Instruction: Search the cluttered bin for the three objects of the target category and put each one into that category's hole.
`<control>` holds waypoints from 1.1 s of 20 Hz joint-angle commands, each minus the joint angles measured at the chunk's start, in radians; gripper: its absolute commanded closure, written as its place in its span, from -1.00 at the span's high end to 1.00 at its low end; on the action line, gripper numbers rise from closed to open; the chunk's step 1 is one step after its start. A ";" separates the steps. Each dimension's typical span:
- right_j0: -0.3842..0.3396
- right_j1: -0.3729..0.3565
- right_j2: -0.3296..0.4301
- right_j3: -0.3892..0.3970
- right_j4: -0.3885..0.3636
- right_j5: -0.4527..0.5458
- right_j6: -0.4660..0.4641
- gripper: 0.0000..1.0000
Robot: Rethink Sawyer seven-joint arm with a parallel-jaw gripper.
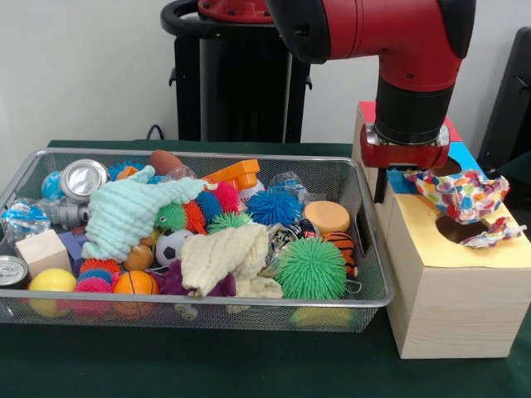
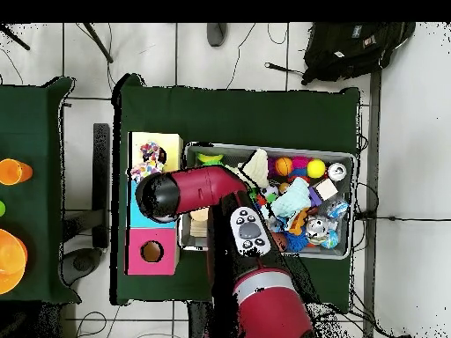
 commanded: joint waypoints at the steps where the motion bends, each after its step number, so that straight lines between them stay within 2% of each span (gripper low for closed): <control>1: -0.044 -0.008 0.060 -0.049 0.082 0.004 0.075 -1.00; 2: -0.044 -0.007 0.059 -0.056 0.081 0.014 0.071 -1.00; 3: -0.043 -0.009 0.055 -0.049 0.092 -0.005 0.095 1.00; 6: -0.044 -0.004 0.060 -0.064 0.096 0.030 0.078 1.00; 15: -0.033 0.009 0.043 -0.079 0.119 0.039 0.081 1.00; 18: -0.030 -0.007 0.038 -0.066 0.130 0.064 0.087 1.00; 22: -0.025 -0.052 0.032 -0.041 0.152 0.145 0.092 1.00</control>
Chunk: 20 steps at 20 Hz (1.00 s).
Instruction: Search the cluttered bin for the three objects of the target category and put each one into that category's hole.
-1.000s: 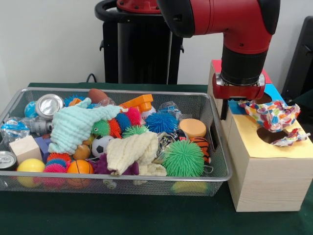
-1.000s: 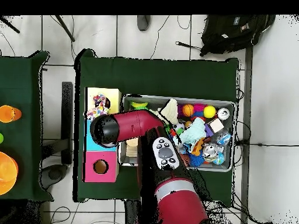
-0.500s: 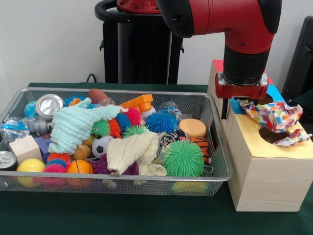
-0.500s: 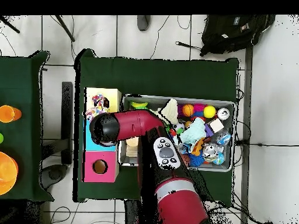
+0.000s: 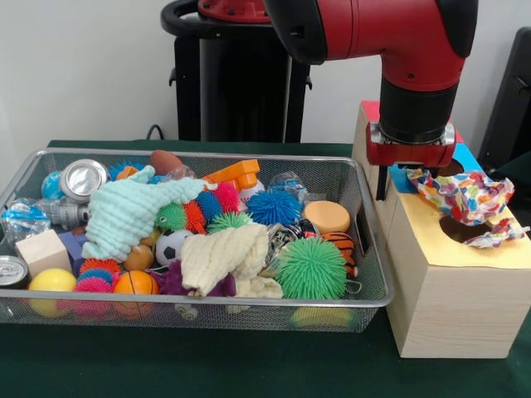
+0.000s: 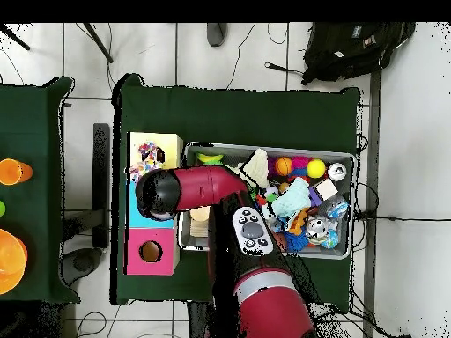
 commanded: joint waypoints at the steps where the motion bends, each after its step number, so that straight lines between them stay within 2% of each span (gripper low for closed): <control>1: -0.022 -0.070 0.033 -0.031 0.095 0.144 0.097 1.00; 7: -0.026 -0.132 0.032 -0.007 0.123 0.227 0.091 1.00; 11: 0.006 -0.190 -0.010 -0.022 0.107 0.289 0.113 1.00; 20: 0.004 -0.216 -0.006 -0.042 0.121 0.342 0.100 1.00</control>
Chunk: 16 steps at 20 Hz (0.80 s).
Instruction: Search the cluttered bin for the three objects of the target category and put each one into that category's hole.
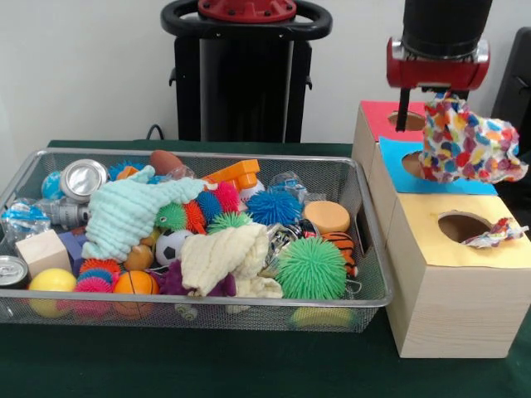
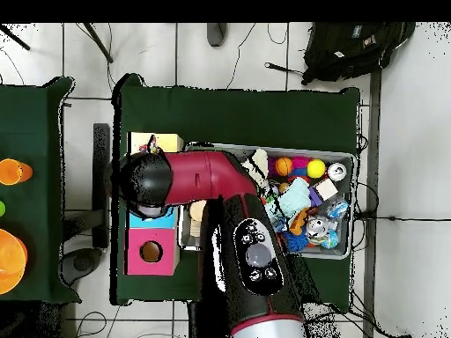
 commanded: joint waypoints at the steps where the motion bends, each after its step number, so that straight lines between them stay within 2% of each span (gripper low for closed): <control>1: -0.005 -0.022 0.000 -0.035 0.035 0.103 0.102 1.00; 4: 0.004 -0.012 -0.005 -0.057 0.035 0.059 0.124 1.00; 7: 0.022 0.050 -0.014 -0.152 0.025 0.014 0.160 1.00; 10: 0.036 0.087 -0.026 -0.220 0.032 0.020 0.187 1.00; 12: 0.036 0.096 -0.029 -0.236 0.046 0.015 0.197 1.00; 16: 0.036 0.106 -0.032 -0.314 0.068 0.096 0.206 1.00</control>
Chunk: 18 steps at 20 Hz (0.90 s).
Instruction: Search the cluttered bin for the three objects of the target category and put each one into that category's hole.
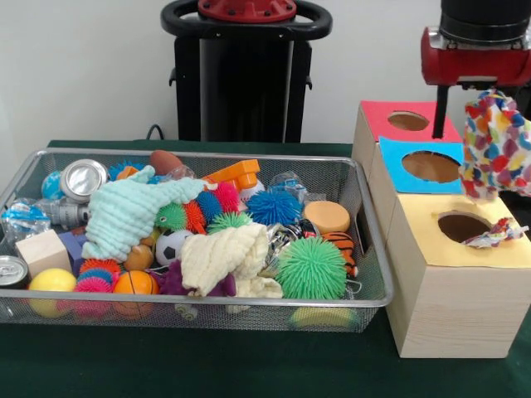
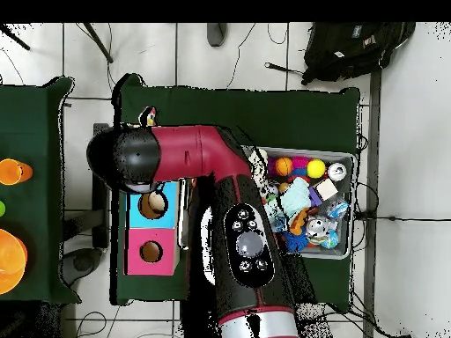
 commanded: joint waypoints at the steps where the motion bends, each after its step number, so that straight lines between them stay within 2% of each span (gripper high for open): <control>1: -0.003 0.075 -0.017 -0.166 0.052 0.108 0.206 1.00; 5: 0.004 0.108 -0.026 -0.230 0.064 0.130 0.216 1.00; 8: 0.001 0.139 -0.033 -0.251 0.058 0.105 0.196 1.00; 14: -0.033 0.190 -0.034 -0.223 0.035 0.004 0.113 1.00; 18: -0.060 0.197 -0.026 -0.207 0.025 -0.018 0.064 1.00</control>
